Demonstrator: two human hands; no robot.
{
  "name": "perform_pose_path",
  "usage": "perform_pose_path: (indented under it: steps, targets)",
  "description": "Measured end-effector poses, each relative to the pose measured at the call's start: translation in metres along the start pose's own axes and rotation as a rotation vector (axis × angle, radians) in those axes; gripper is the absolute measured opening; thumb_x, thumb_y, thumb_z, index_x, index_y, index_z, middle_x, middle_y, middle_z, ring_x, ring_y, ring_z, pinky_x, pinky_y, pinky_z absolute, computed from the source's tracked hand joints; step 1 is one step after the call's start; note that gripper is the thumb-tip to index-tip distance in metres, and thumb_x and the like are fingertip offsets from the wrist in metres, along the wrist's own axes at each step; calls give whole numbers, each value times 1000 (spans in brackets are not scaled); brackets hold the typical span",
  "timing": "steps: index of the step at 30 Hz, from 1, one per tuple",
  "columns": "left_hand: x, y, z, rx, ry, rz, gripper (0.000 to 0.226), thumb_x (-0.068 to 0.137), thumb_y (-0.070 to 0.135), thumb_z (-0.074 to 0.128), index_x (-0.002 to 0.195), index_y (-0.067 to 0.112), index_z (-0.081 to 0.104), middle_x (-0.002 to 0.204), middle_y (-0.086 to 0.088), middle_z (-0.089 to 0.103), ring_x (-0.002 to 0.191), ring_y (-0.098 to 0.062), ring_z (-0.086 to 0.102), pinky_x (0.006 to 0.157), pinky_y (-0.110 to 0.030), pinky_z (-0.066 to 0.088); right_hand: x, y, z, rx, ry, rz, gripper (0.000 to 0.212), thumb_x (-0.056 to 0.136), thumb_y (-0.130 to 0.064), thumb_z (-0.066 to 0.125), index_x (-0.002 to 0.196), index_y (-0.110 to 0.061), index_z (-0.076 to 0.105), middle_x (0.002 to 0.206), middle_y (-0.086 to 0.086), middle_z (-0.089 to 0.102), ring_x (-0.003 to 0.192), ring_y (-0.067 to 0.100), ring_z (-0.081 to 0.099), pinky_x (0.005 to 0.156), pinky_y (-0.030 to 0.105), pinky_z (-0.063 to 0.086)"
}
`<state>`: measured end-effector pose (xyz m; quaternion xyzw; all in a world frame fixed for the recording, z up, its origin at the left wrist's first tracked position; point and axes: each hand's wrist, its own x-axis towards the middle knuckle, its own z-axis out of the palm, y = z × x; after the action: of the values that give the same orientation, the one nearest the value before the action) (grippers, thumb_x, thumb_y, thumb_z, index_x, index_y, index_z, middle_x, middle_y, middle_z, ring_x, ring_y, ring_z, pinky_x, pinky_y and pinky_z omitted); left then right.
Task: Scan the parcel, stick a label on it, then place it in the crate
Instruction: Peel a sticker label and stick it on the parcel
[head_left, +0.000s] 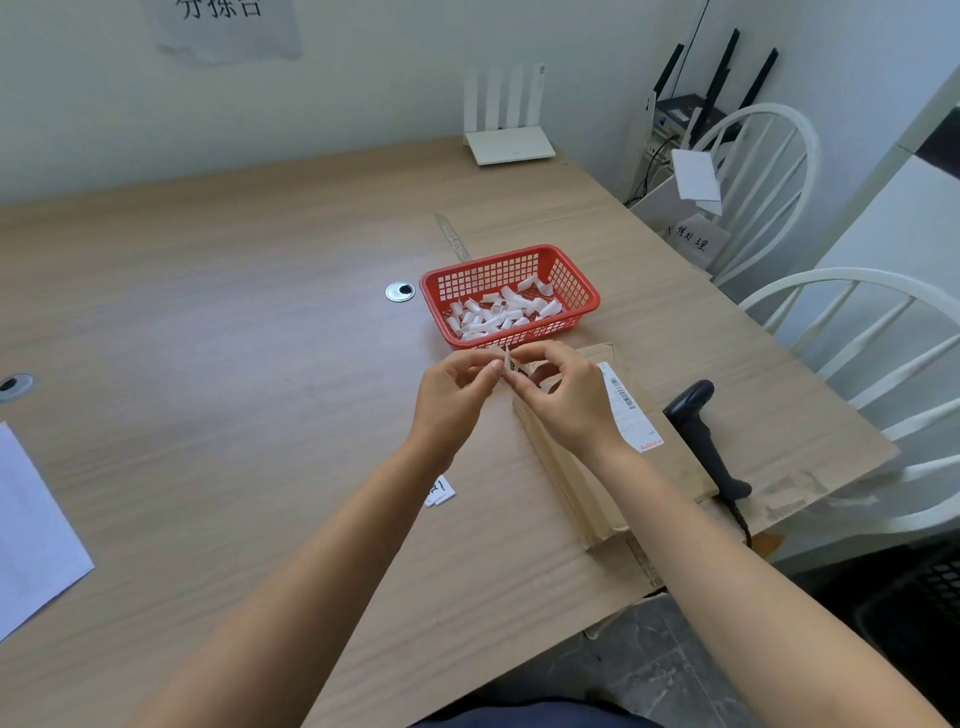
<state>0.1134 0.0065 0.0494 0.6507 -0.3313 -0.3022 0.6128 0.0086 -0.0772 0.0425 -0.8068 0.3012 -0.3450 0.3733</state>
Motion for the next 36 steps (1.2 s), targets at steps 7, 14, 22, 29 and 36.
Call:
perform_pose_path:
  steps: [7,14,22,29,36]
  targets:
    - [-1,-14,0,18,43,-91,15,88,10,55,90,14,70,90,-6,69,90,-23,65,78,-32,56,-4,1,2,-103,41,-24,3,81,-13,66,81,-10,65,84,6,68,68,18,62,56,16,46]
    - [-3,-44,-7,38,159,-212,13,83,1,60,92,-3,69,89,-16,69,75,-20,64,76,-29,57,-12,5,17,-156,88,-6,5,81,-8,63,79,-3,64,81,12,66,69,22,60,64,37,49]
    - [-3,-71,-18,177,155,-198,9,80,-2,62,84,2,70,79,-11,68,61,-12,61,68,-19,53,-17,17,31,-92,115,182,7,85,-10,60,79,-7,61,73,0,59,67,17,56,64,28,45]
    - [-1,-103,-35,405,121,-323,15,83,6,60,96,4,68,90,-13,68,68,-17,61,54,-14,48,-13,26,23,-66,120,218,5,85,-10,61,80,-9,62,75,0,63,66,13,55,60,18,42]
    - [0,-86,-26,510,55,-192,18,84,16,61,99,12,69,115,-11,63,109,-21,58,91,-26,39,-19,24,28,-169,117,82,4,83,-7,62,79,-7,63,78,9,69,67,23,61,60,27,43]
